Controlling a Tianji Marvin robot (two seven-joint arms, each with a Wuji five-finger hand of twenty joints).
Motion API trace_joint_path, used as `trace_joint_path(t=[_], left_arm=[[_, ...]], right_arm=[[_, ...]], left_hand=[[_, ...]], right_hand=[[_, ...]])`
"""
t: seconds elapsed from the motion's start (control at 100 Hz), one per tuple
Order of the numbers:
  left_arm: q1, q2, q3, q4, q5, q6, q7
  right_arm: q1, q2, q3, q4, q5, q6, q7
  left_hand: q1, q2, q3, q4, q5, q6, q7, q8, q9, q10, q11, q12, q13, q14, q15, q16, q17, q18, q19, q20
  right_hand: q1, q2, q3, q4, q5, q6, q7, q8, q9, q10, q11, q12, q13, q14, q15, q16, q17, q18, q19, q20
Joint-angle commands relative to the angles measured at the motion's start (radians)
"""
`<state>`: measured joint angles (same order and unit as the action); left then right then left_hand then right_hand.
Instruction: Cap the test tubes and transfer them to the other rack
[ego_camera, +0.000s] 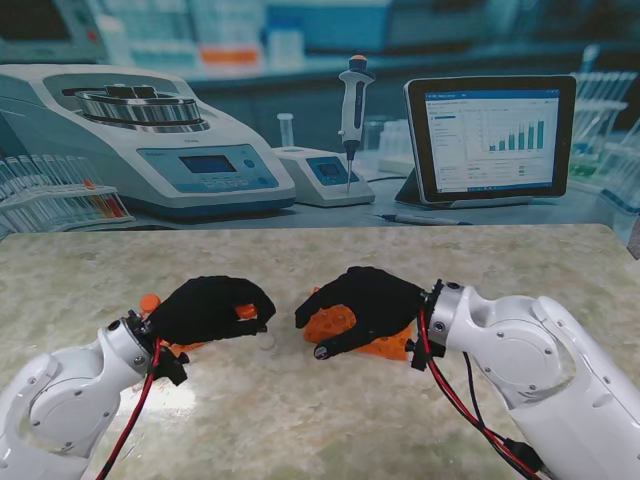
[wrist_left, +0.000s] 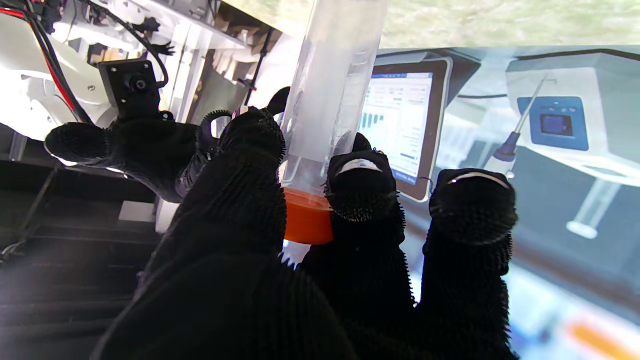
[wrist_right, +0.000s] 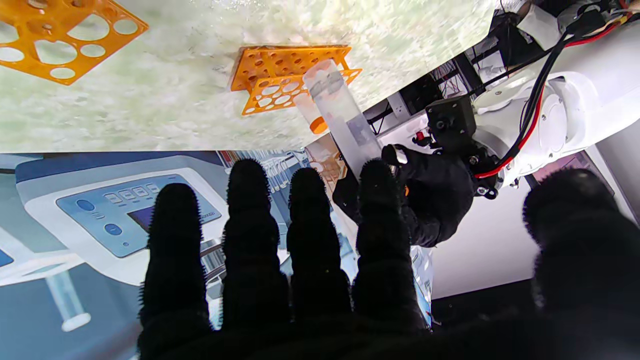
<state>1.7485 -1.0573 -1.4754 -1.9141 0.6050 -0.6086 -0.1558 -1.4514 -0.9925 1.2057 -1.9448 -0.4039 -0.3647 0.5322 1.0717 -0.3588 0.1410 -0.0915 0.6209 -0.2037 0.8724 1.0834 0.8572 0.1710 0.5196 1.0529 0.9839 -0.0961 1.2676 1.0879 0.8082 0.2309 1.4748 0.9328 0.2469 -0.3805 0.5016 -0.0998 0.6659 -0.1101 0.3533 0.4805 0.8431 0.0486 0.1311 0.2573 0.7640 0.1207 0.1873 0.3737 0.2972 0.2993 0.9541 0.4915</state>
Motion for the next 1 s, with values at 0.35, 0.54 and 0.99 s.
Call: trace_joint_path(t=[0.35, 0.54, 0.99], left_arm=[[0.015, 0.003, -0.057, 0.017, 0.010, -0.003, 0.001], [0.007, 0.001, -0.064, 0.038, 0.013, 0.006, 0.009], [0.005, 0.000, -0.078, 0.045, 0.030, 0.007, 0.019]], right_arm=[[0.061, 0.000, -0.048, -0.002, 0.011, 0.046, 0.025], [0.088, -0.001, -0.060, 0.016, 0.018, 0.065, 0.036], [0.121, -0.005, -0.075, 0.046, 0.027, 0.084, 0.033]], left_hand=[[0.198, 0.200, 0.469, 0.094, 0.191, -0.014, 0.296, 0.173, 0.155, -0.162, 0.229, 0.057, -0.022, -0.022, 0.028, 0.020, -0.011, 0.029, 0.004, 0.051], [0.199, 0.200, 0.468, 0.093, 0.191, -0.015, 0.298, 0.173, 0.155, -0.162, 0.230, 0.057, -0.024, -0.019, 0.028, 0.022, -0.016, 0.032, 0.004, 0.054], [0.201, 0.201, 0.466, 0.091, 0.191, -0.014, 0.300, 0.173, 0.152, -0.161, 0.231, 0.057, -0.029, -0.014, 0.028, 0.026, -0.027, 0.037, 0.002, 0.059]], right_hand=[[-0.050, 0.024, 0.005, -0.016, 0.012, -0.024, 0.013, 0.005, 0.000, -0.028, -0.002, 0.007, -0.026, -0.013, 0.000, -0.008, -0.023, 0.022, -0.013, -0.013], [-0.048, 0.027, 0.005, -0.015, 0.004, -0.028, 0.008, 0.003, -0.005, -0.044, -0.010, 0.000, -0.033, -0.018, -0.009, -0.016, -0.026, 0.020, -0.023, -0.020], [-0.040, 0.037, -0.004, -0.013, 0.000, -0.029, 0.008, -0.007, -0.006, -0.071, -0.021, -0.038, -0.033, -0.064, -0.054, -0.097, -0.023, 0.023, -0.053, -0.080]])
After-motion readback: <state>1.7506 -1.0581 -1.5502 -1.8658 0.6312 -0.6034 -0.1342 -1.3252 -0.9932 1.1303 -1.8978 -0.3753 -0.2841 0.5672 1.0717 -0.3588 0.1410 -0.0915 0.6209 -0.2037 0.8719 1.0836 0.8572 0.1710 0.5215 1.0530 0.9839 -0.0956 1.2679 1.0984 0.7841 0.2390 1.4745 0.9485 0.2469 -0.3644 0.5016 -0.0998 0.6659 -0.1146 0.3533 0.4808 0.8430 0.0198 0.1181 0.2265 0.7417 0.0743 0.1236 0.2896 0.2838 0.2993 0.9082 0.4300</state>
